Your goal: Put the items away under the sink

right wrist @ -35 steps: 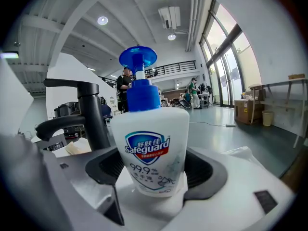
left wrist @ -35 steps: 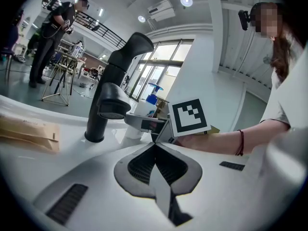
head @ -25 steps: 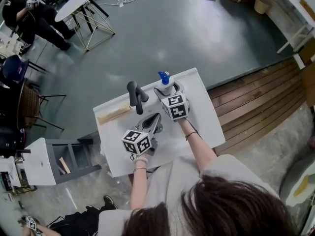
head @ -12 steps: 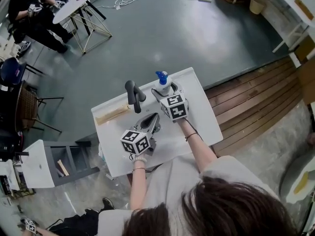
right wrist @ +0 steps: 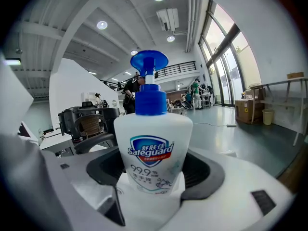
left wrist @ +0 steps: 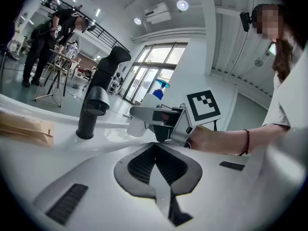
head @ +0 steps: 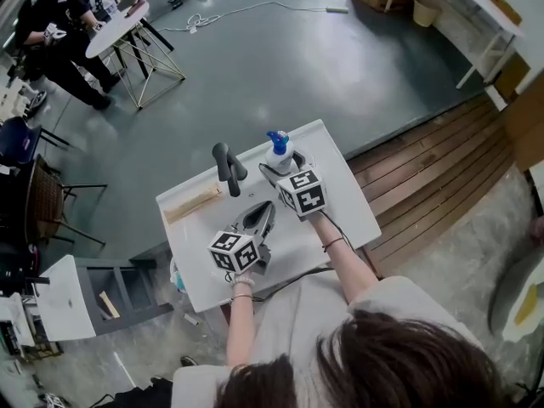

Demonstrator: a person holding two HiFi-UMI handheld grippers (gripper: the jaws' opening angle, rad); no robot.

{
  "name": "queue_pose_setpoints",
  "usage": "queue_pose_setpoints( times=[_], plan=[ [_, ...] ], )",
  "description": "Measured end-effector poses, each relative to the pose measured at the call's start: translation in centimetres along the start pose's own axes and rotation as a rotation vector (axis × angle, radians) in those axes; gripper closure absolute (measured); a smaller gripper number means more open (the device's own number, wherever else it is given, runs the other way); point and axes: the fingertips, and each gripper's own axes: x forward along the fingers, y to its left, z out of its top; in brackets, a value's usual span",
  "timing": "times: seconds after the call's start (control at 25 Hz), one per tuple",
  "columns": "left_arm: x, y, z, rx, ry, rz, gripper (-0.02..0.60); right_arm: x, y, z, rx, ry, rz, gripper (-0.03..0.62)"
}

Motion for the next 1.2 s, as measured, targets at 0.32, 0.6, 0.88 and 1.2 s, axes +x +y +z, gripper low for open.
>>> queue_pose_setpoints(
  times=[0.32,0.6,0.88,1.2],
  plan=[
    [-0.9,-1.9,-0.3,0.021,-0.002,-0.044,0.584,-2.7,1.5,0.5,0.015,-0.016,0.008,0.230],
    [-2.3,-2.5,-0.2,0.031,-0.029,-0.052,0.584,-5.0,2.9,0.8,0.031,-0.043,0.013,0.230],
    [-2.8,-3.1,-0.6,0.044,-0.041,-0.053,0.584,-6.9,3.9,0.7,0.030,-0.063,0.032,0.230],
    [-2.6,-4.4,-0.7,0.034,-0.085,0.008,0.584,-9.1,4.0,0.5,0.023,-0.066,0.106,0.230]
  ],
)
